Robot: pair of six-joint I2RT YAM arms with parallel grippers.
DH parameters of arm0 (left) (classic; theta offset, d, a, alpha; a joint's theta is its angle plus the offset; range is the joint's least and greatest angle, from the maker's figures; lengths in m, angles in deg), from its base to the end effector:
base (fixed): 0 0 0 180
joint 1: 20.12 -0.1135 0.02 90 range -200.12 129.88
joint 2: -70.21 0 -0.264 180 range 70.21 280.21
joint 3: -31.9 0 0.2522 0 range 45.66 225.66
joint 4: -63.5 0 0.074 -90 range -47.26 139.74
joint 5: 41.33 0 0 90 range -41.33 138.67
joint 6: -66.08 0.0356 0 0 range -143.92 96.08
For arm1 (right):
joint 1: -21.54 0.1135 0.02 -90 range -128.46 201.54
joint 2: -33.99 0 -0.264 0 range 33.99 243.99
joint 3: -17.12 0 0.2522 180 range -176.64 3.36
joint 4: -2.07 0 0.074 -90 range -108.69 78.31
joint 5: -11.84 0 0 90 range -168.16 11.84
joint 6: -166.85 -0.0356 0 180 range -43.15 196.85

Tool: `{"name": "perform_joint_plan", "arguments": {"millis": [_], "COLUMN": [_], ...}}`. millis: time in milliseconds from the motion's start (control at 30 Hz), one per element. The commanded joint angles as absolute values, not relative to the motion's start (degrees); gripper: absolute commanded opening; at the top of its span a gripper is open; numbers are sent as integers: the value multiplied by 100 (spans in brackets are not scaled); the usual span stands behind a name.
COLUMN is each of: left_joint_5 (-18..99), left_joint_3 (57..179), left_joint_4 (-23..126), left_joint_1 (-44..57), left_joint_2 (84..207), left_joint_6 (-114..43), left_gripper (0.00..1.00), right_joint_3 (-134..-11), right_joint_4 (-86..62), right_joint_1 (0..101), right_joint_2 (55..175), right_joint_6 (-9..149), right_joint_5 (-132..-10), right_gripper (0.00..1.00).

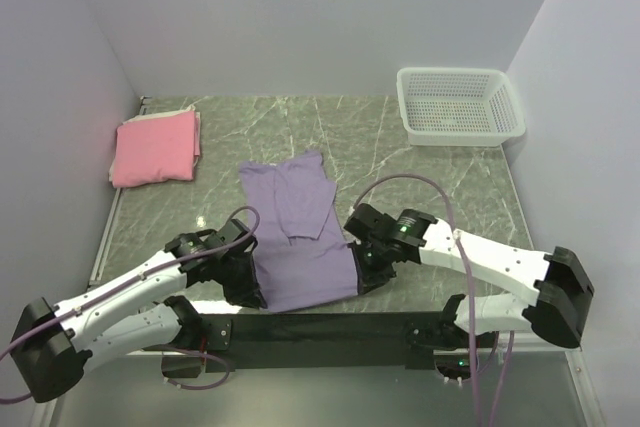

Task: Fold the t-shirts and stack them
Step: Fold the tshirt

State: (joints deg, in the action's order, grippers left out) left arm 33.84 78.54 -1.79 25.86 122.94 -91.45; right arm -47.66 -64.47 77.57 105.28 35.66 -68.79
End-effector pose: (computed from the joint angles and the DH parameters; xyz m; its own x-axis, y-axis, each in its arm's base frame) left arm 0.0946 -0.1110 0.1941 -0.9465 -0.3060 0.1021 -0.3212 0.8640 -0.3878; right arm 0.1168 0.1838 0.2306 -0.9586 -0.2598 -0.1168 -0.2837 0.9077 0.3092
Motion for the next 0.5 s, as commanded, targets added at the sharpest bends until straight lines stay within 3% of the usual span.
{"name": "perform_joint_plan", "arguments": {"millis": [0, 233, 467], "left_joint_5": [2890, 3003, 4846], "left_joint_3": [8064, 8914, 10111], "left_joint_4": [-677, -1020, -1179], "left_joint_1": [2611, 2602, 2067], "left_joint_2": [12032, 12136, 12979], "left_joint_6": [-8704, -8483, -8519], "left_gripper": [1, 1, 1], "right_joint_3": [-4840, -5700, -7254], "right_joint_4": [-7391, -8121, -8393], "right_joint_1": [7796, 7691, 6672], "right_joint_2": [10185, 10333, 11009], "right_joint_6": [3800, 4256, 5091], "right_joint_5": [-6726, -6681, -6716], "right_gripper": [0, 0, 0]}}
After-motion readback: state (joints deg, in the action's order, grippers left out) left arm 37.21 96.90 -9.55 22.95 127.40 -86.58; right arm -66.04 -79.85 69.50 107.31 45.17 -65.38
